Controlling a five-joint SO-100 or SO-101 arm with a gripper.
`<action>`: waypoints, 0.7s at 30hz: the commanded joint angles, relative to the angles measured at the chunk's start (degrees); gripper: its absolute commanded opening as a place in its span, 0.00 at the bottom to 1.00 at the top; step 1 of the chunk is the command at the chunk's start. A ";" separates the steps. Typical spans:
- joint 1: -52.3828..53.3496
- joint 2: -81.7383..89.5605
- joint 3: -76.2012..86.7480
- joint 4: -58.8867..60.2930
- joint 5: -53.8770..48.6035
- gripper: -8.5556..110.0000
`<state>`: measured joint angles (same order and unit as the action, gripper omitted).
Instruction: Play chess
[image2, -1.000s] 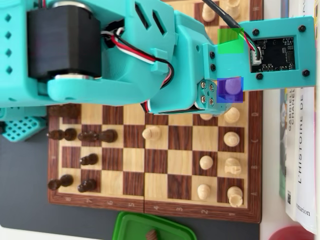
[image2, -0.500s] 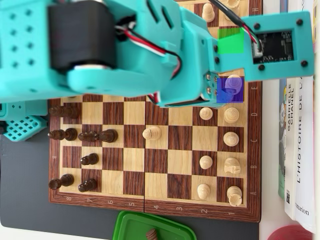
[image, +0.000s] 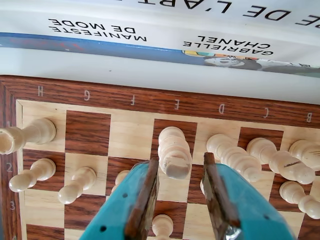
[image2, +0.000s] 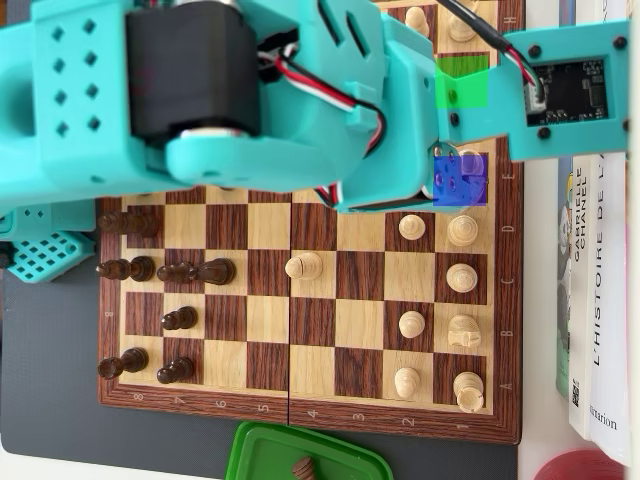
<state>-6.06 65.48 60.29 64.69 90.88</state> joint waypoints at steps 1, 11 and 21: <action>-0.79 0.00 -2.72 -0.18 0.62 0.19; -0.53 -2.81 -3.16 -0.62 0.53 0.19; 0.26 -3.25 -3.25 -0.70 0.35 0.19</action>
<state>-6.68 61.88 60.29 64.69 90.88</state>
